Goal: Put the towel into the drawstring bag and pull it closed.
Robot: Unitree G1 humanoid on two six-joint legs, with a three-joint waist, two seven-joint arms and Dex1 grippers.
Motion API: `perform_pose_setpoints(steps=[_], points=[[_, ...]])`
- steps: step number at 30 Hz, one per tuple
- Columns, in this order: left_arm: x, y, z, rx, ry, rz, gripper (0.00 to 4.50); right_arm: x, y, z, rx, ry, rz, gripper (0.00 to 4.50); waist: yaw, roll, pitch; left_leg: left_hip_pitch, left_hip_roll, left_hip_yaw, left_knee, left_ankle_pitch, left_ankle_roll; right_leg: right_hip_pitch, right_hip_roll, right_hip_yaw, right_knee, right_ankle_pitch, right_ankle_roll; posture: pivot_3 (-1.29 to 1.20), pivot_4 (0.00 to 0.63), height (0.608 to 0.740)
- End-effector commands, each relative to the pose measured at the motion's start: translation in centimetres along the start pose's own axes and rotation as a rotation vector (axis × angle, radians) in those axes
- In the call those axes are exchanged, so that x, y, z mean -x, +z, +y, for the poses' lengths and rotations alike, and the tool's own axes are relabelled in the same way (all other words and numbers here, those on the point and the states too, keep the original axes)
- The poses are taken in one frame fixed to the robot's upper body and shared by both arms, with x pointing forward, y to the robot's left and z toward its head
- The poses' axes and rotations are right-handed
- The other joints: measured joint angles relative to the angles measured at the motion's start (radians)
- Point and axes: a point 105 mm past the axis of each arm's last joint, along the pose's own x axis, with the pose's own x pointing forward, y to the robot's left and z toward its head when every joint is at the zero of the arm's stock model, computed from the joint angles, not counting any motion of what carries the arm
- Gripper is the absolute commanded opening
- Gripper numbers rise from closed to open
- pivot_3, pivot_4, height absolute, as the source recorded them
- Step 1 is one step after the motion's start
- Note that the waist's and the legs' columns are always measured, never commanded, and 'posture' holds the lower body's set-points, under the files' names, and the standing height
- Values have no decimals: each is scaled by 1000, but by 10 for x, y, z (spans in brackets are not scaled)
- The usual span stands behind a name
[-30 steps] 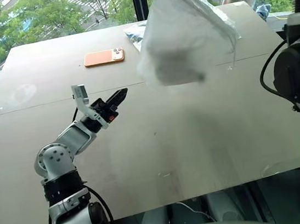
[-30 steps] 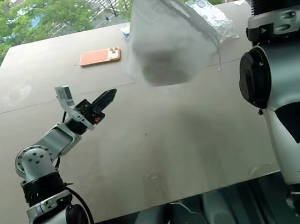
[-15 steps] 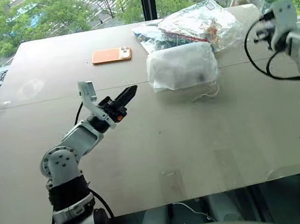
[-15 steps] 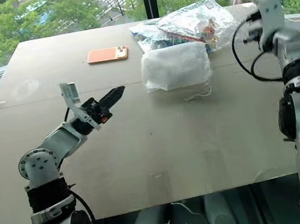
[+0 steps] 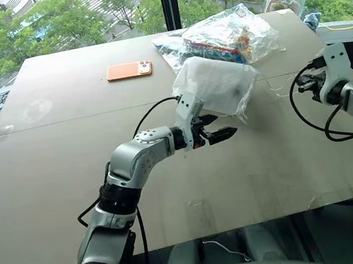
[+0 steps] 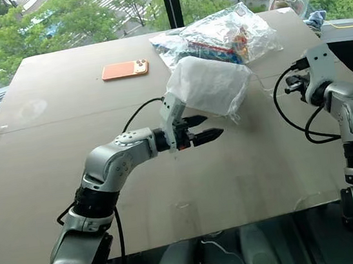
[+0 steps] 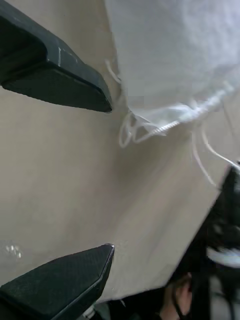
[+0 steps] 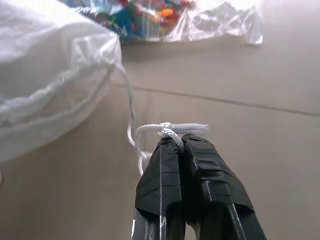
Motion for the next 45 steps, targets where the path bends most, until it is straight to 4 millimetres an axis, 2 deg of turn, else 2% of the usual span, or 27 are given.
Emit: perform_pose_setpoints(steps=[1, 3, 7, 9, 13, 17, 18, 19, 23, 26, 27, 28, 30, 33, 36, 39, 43, 45], points=[[-13, 5, 5, -36, 4, -12, 4352, 15, 52, -9, 13, -56, -164, 0, 1, 0, 0, 0, 0, 0, 0, 0, 0, 0, 0, 0, 0, 0, 0, 0, 150, 740], [-25, 6, 3, 20, -15, -31, 4352, 17, 61, -5, 17, -51, -186, 0, 5, 0, 0, -1, 0, 0, 0, 0, 0, -1, -1, 0, -1, 0, 0, 0, 150, 740], [-51, -1, -5, 20, -27, -22, 4352, 21, 75, 6, 29, -34, -217, 0, 18, 0, 0, -2, 0, 0, 0, 0, 0, -1, -4, -1, -2, 0, 0, 0, 150, 740], [-64, -6, -15, -9, -61, -5, 4352, 22, 80, 10, 35, -25, -227, 0, 19, 0, 0, -2, 0, -1, 0, 0, 0, -1, -4, -1, -2, 0, 0, 0, 150, 740], [-82, -4, -9, -38, 8, -20, 4352, 23, 82, 13, 36, -22, -230, 0, 20, 0, 0, -2, 0, 0, 0, 0, 0, 0, -4, -1, -2, 0, 0, 0, 150, 740], [-103, 2, -12, -28, 40, -48, 4352, 23, 81, 15, 35, -24, -229, 0, 21, -1, 0, -3, 0, 0, 0, -1, 1, -1, -4, -1, -2, 0, 0, 0, 150, 740], [-106, 0, -13, -19, 36, -39, 3839, 24, 81, 15, 35, -23, -229, 0, 22, -1, 0, -3, 0, 0, 0, -1, 1, -1, -4, -1, -2, 0, 0, 0, 150, 740], [-107, -2, -16, -28, 21, -32, 3672, 24, 80, 15, 37, -24, -228, 0, 22, -1, 0, -3, 0, 0, 0, -1, 2, -1, -4, -2, -2, 0, 0, 0, 150, 740], [-105, -3, -16, 10, 1, -48, 1976, 27, 81, 13, 36, -31, -231, 0, 18, -1, 0, -3, 0, 0, 0, -1, 2, -1, -4, -1, -2, 0, 0, 0, 150, 740], [-94, -4, -5, 92, 11, -76, 544, 30, 82, 8, 35, -51, -239, 0, 17, -1, 0, -3, 0, 0, 0, -1, 2, -1, -4, -1, -2, 0, 0, 0, 150, 740], [-90, -3, -2, 121, 6, -83, 195, 30, 83, 7, 33, -57, -243, 0, 16, -1, 0, -3, 0, 0, 0, -1, 2, -2, -4, -1, -2, 0, 0, 0, 150, 740], [-83, -1, 3, 158, 2, -97, 59, 32, 84, 5, 31, -65, -251, 0, 16, -1, 0, -3, 0, 0, 0, -1, 2, -2, -4, -1, -2, 0, 0, 0, 150, 740], [-64, 9, 8, 259, -54, -148, 59, 35, 89, 0, 31, -89, -276, 0, 15, -1, 0, -3, 0, 0, 0, -1, 2, -2, -4, -1, -1, 0, 0, 0, 150, 740], [-22, 38, 14, 343, -173, -269, 59, 40, 105, -13, 34, -143, -337, 0, 10, 0, 1, -4, 1, 0, -1, -1, 1, -4, -4, 0, -1, 0, 0, 0, 150, 740], [11, 56, 32, 406, -177, -345, 59, 44, 121, -25, 41, -192, -393, 0, 11, 0, 1, -4, 1, 0, -1, -1, 1, -5, -3, 0, 0, 0, 0, 0, 150, 740], [37, 79, 44, 439, -190, -442, 59, 48, 135, -34, 101, -250, -440, 0, 15, 0, 1, -3, 1, 0, -1, -1, 1, -4, -3, 0, -1, 0, 0, 0, 150, 740], [79, 139, 57, 467, -215, -682, 59, 58, 160, -51, 274, -404, -512, 0, 18, -1, 2, -7, 0, -2, 1, -1, 1, -6, -4, -2, -2, 0, 0, 0, 150, 740], [99, 165, 69, 494, -182, -806, 59, 62, 168, -57, 305, -448, -541, 0, 15, -1, 2, -14, 0, -3, 4, -1, 1, -12, -4, -4, -1, 0, 0, 0, 150, 740]])
